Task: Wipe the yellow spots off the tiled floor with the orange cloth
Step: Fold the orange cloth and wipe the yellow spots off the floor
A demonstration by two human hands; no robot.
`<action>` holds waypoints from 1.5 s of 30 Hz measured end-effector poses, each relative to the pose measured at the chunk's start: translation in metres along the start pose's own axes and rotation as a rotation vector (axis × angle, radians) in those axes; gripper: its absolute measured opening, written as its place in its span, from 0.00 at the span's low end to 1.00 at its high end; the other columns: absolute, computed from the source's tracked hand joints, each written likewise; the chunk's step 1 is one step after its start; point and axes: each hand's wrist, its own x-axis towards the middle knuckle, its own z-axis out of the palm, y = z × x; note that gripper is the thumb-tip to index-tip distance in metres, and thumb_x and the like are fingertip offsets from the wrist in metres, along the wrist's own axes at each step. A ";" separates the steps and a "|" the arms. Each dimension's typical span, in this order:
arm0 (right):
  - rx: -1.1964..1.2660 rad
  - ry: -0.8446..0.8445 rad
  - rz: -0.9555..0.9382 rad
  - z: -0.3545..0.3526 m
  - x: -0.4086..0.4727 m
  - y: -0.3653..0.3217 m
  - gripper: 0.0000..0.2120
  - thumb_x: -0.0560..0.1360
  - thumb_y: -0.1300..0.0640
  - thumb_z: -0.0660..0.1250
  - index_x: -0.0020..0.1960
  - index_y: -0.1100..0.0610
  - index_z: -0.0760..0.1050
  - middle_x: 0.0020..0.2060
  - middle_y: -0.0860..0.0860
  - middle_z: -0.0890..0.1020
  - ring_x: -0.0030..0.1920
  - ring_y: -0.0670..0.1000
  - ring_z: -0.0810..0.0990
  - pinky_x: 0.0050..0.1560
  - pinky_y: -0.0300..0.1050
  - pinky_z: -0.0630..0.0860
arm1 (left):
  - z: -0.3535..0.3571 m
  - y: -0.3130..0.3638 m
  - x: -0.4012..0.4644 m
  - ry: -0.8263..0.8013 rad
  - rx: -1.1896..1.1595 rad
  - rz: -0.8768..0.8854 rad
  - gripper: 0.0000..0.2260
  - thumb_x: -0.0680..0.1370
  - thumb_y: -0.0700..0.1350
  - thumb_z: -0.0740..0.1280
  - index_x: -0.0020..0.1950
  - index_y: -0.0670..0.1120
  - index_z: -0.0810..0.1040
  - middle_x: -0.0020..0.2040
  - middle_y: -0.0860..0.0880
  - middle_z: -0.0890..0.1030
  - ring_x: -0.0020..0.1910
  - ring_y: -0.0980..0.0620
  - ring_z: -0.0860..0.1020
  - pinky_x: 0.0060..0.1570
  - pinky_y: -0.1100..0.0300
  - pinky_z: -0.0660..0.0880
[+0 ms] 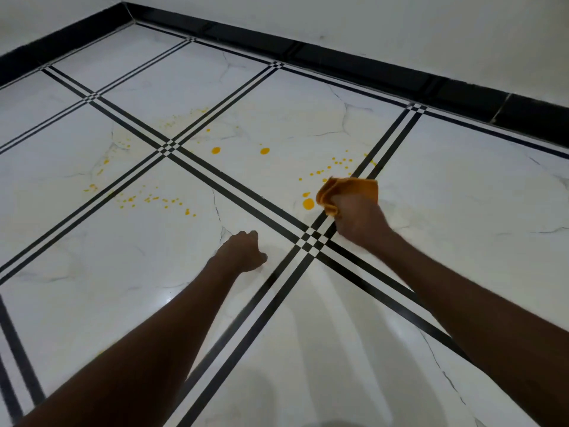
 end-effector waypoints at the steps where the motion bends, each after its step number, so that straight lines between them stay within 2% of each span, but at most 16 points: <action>1: 0.000 -0.109 -0.002 0.020 -0.006 -0.003 0.06 0.76 0.60 0.65 0.49 0.57 0.80 0.47 0.52 0.83 0.52 0.56 0.82 0.50 0.47 0.76 | 0.001 -0.002 0.003 -0.008 0.006 -0.005 0.29 0.79 0.52 0.67 0.76 0.41 0.65 0.71 0.39 0.71 0.70 0.40 0.71 0.66 0.49 0.72; 4: -0.077 -0.282 0.092 0.054 -0.018 -0.006 0.20 0.78 0.43 0.67 0.58 0.59 0.75 0.54 0.54 0.79 0.53 0.56 0.79 0.49 0.49 0.75 | 0.003 -0.009 0.019 -0.074 0.027 -0.024 0.29 0.79 0.53 0.66 0.76 0.41 0.64 0.72 0.39 0.70 0.71 0.40 0.70 0.67 0.50 0.71; 8: -0.086 -0.479 0.110 0.024 0.001 0.000 0.17 0.83 0.47 0.62 0.61 0.60 0.75 0.57 0.54 0.81 0.54 0.51 0.79 0.43 0.38 0.67 | -0.025 -0.022 0.042 -0.134 -0.007 -0.044 0.26 0.79 0.52 0.66 0.73 0.41 0.69 0.71 0.41 0.73 0.70 0.42 0.72 0.67 0.50 0.71; 11: -0.195 -0.543 0.172 -0.010 0.009 0.005 0.19 0.82 0.45 0.63 0.63 0.59 0.74 0.59 0.56 0.82 0.57 0.56 0.82 0.52 0.44 0.74 | -0.045 -0.019 0.046 -0.136 -0.069 -0.017 0.24 0.78 0.51 0.66 0.72 0.42 0.71 0.71 0.42 0.73 0.70 0.42 0.72 0.68 0.49 0.70; 15: -0.207 -0.483 0.166 -0.016 0.024 0.009 0.26 0.81 0.40 0.59 0.71 0.56 0.70 0.66 0.57 0.78 0.63 0.57 0.79 0.61 0.50 0.74 | -0.030 -0.005 0.042 -0.112 -0.067 0.030 0.32 0.78 0.54 0.65 0.79 0.46 0.60 0.78 0.41 0.62 0.76 0.40 0.62 0.72 0.43 0.64; 18: -0.294 -0.401 0.017 0.028 0.027 0.016 0.39 0.77 0.32 0.45 0.80 0.54 0.62 0.76 0.61 0.68 0.73 0.64 0.70 0.71 0.61 0.67 | -0.005 -0.001 0.056 -0.020 0.038 0.115 0.41 0.78 0.62 0.63 0.82 0.49 0.44 0.82 0.41 0.43 0.81 0.40 0.45 0.75 0.39 0.55; 20: -0.343 -0.319 0.006 0.082 0.022 0.028 0.37 0.79 0.32 0.46 0.83 0.50 0.57 0.80 0.62 0.61 0.78 0.67 0.63 0.75 0.70 0.60 | 0.018 0.000 0.077 0.042 0.083 0.140 0.46 0.77 0.67 0.61 0.81 0.51 0.36 0.81 0.41 0.35 0.80 0.40 0.37 0.76 0.38 0.50; 22: -0.334 -0.176 0.012 0.104 0.028 0.040 0.36 0.80 0.34 0.50 0.83 0.47 0.54 0.82 0.59 0.58 0.81 0.65 0.58 0.77 0.70 0.55 | 0.031 -0.008 0.085 0.106 0.081 0.159 0.47 0.75 0.70 0.59 0.80 0.53 0.33 0.80 0.44 0.31 0.79 0.41 0.34 0.77 0.39 0.46; 25: -0.345 -0.081 0.159 0.101 0.034 0.081 0.37 0.79 0.33 0.50 0.84 0.48 0.53 0.82 0.59 0.57 0.81 0.65 0.57 0.78 0.69 0.52 | 0.043 -0.015 0.083 0.147 0.050 0.166 0.47 0.74 0.71 0.60 0.81 0.56 0.36 0.81 0.47 0.33 0.80 0.45 0.36 0.77 0.41 0.47; 29: -0.300 -0.026 0.474 0.091 0.002 0.082 0.43 0.79 0.33 0.48 0.83 0.61 0.52 0.82 0.64 0.56 0.80 0.67 0.56 0.78 0.70 0.51 | 0.014 -0.005 0.088 -0.039 0.106 0.101 0.50 0.73 0.63 0.70 0.82 0.53 0.39 0.82 0.44 0.37 0.81 0.40 0.42 0.74 0.40 0.60; 32: -0.222 -0.058 0.346 0.093 -0.003 0.037 0.43 0.78 0.34 0.52 0.82 0.62 0.53 0.81 0.65 0.55 0.81 0.68 0.55 0.78 0.71 0.50 | -0.015 0.004 0.091 -0.163 0.111 0.089 0.46 0.75 0.61 0.70 0.82 0.54 0.42 0.82 0.44 0.40 0.80 0.38 0.46 0.74 0.39 0.60; 35: -0.169 -0.106 -0.020 0.112 0.056 -0.006 0.42 0.79 0.32 0.51 0.84 0.57 0.49 0.83 0.60 0.49 0.82 0.65 0.48 0.78 0.71 0.47 | -0.006 -0.004 0.084 -0.126 0.174 0.109 0.49 0.74 0.66 0.67 0.80 0.56 0.34 0.80 0.45 0.32 0.80 0.39 0.37 0.75 0.38 0.54; 37: -0.198 -0.129 -0.148 0.119 0.118 -0.007 0.41 0.79 0.31 0.48 0.84 0.55 0.49 0.83 0.58 0.49 0.83 0.63 0.48 0.79 0.70 0.46 | 0.009 -0.013 0.080 -0.046 0.185 0.116 0.52 0.72 0.68 0.66 0.78 0.59 0.30 0.78 0.47 0.27 0.79 0.42 0.33 0.76 0.40 0.50; 40: -0.306 -0.035 0.027 0.114 0.168 0.042 0.40 0.79 0.32 0.48 0.83 0.54 0.53 0.83 0.58 0.55 0.82 0.64 0.55 0.80 0.68 0.46 | 0.017 -0.022 0.087 0.044 0.164 0.149 0.52 0.72 0.68 0.67 0.78 0.59 0.30 0.79 0.48 0.28 0.80 0.44 0.35 0.76 0.41 0.51; 43: -0.272 0.007 0.250 0.107 0.112 0.048 0.39 0.80 0.33 0.48 0.84 0.55 0.50 0.83 0.60 0.52 0.82 0.65 0.52 0.79 0.69 0.45 | 0.019 -0.010 0.084 0.017 0.148 0.117 0.54 0.71 0.66 0.70 0.79 0.56 0.31 0.80 0.46 0.31 0.80 0.41 0.36 0.76 0.41 0.52; 45: -0.231 -0.027 0.182 0.114 0.078 0.016 0.39 0.80 0.33 0.48 0.84 0.53 0.47 0.83 0.59 0.48 0.83 0.64 0.47 0.79 0.69 0.45 | 0.010 0.003 0.085 0.025 0.149 0.105 0.55 0.71 0.66 0.70 0.81 0.50 0.35 0.81 0.41 0.36 0.80 0.39 0.37 0.77 0.40 0.51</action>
